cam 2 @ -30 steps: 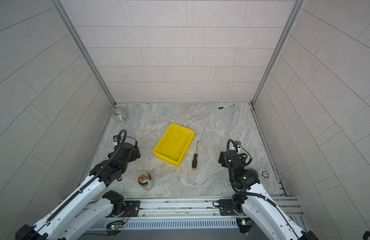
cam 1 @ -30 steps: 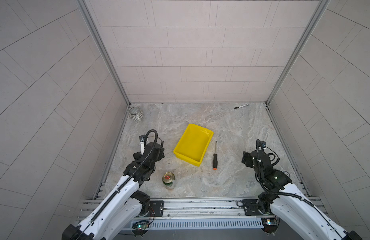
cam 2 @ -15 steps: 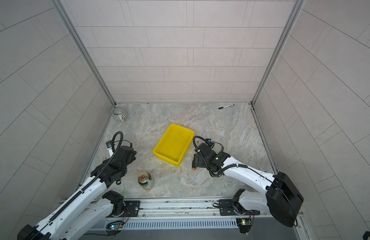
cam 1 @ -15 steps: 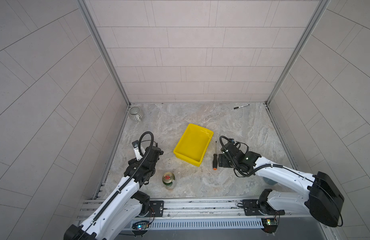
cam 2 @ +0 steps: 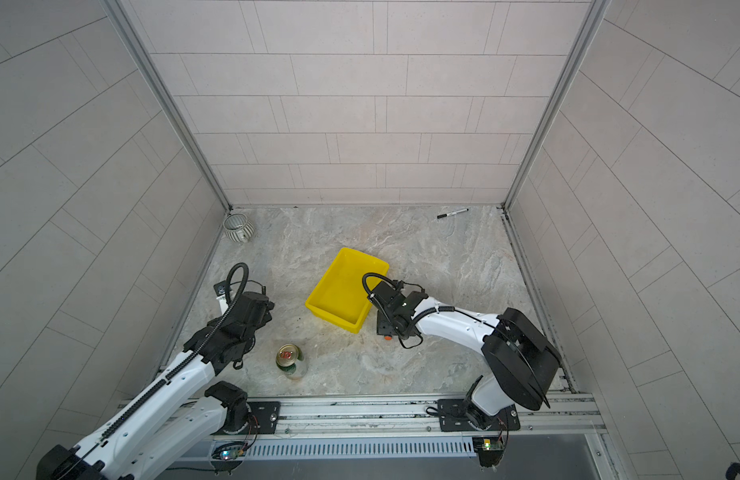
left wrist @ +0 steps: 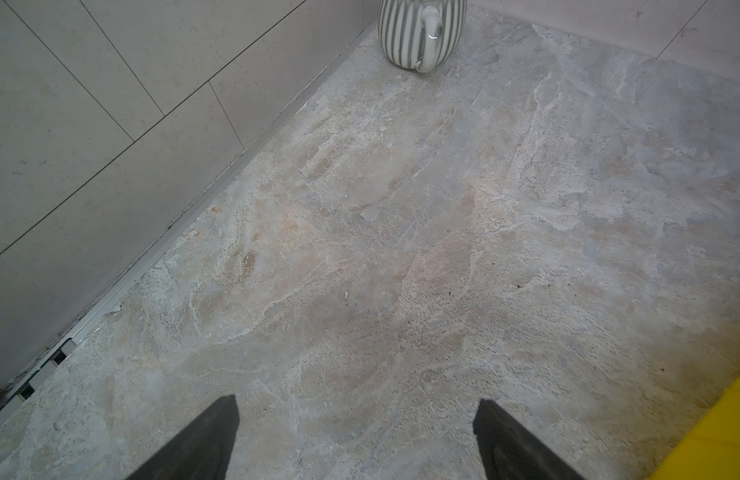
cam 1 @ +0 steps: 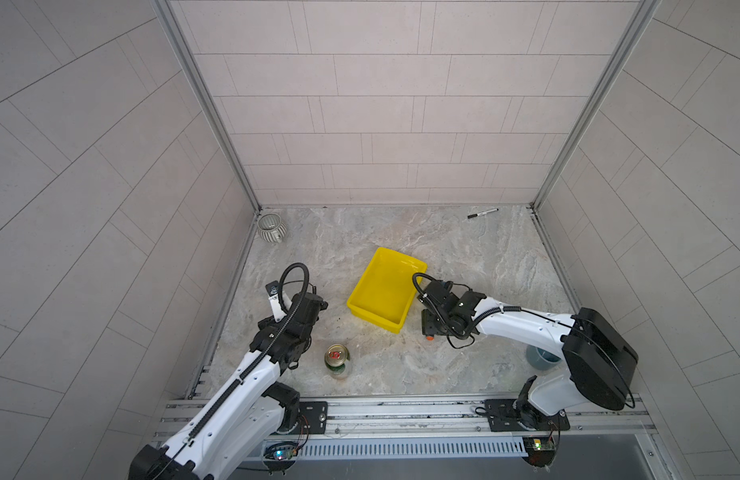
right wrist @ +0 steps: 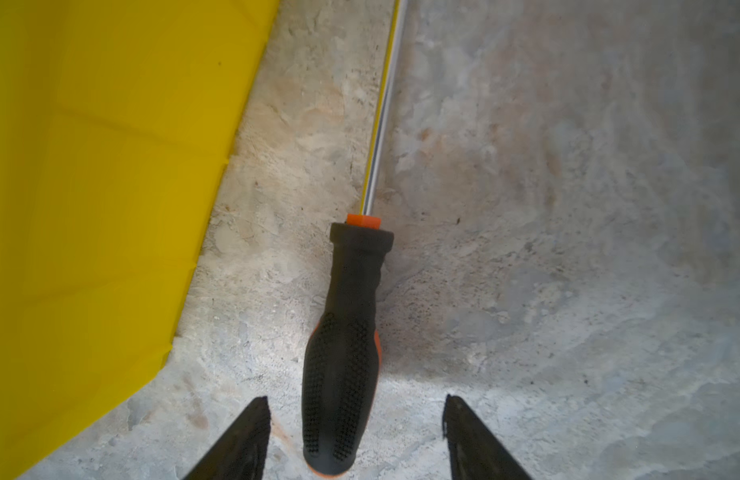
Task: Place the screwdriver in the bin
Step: 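Lower the right gripper onto the screwdriver handle and close it, then lift the screwdriver with the right gripper and carry it over the yellow bin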
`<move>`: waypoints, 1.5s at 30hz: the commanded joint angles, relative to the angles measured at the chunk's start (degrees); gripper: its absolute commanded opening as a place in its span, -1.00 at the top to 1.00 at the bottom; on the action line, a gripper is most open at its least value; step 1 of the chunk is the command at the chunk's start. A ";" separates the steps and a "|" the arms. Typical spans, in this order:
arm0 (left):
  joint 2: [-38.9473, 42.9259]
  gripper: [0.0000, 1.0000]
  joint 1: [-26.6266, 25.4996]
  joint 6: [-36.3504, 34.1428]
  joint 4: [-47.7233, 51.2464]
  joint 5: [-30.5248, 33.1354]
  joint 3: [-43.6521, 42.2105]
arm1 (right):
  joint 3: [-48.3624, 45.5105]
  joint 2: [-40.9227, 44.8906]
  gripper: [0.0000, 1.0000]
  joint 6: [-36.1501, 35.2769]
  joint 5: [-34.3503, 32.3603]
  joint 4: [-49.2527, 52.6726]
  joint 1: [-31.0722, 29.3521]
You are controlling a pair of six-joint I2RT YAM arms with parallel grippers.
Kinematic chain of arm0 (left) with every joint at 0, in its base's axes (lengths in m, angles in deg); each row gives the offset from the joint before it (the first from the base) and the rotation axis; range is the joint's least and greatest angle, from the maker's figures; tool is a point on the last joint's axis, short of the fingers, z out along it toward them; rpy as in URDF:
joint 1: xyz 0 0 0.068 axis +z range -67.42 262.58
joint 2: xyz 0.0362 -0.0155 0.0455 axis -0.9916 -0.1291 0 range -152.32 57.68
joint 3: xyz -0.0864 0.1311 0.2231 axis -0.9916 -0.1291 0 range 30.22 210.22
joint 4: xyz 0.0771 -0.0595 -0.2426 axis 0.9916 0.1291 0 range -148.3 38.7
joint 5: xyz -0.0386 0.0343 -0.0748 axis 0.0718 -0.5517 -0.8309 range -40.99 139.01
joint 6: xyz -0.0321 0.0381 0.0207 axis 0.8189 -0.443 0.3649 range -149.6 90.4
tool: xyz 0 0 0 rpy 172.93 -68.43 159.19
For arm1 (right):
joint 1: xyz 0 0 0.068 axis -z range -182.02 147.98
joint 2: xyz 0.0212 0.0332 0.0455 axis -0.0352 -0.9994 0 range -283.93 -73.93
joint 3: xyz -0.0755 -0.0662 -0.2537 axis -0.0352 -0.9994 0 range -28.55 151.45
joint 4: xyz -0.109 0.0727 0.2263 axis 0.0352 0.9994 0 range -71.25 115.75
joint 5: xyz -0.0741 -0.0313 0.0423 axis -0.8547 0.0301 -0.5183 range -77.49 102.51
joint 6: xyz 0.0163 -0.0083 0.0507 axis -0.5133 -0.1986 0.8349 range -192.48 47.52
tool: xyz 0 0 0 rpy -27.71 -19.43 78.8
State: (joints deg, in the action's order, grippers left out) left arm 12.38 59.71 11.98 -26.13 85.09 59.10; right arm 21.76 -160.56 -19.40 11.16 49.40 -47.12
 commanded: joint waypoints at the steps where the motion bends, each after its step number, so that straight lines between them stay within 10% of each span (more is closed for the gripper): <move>1: 0.49 -0.89 0.20 0.25 0.45 0.69 -0.58 | 1.54 -1.83 -0.15 1.11 -0.45 1.79 -0.26; 23: -1.38 -0.88 0.20 0.25 -0.71 0.40 -0.23 | -2.54 -5.04 0.15 3.00 -1.99 -0.57 -0.25; 29: -0.73 -0.86 0.20 0.25 -0.33 0.41 -0.38 | -1.05 -4.74 0.57 3.88 -3.67 1.66 -0.25; 34: -0.09 -0.86 0.19 0.25 -0.59 0.22 -0.65 | -4.04 0.83 0.87 6.87 -5.13 2.13 -0.29; 45: -1.54 -0.86 0.20 0.20 -1.23 -0.35 -0.41 | -3.05 21.90 0.85 13.70 -10.43 0.00 -2.18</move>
State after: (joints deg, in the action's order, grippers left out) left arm 11.11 59.71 11.98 -27.55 84.61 58.75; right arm 19.11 -140.58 -10.74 2.75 53.73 -47.95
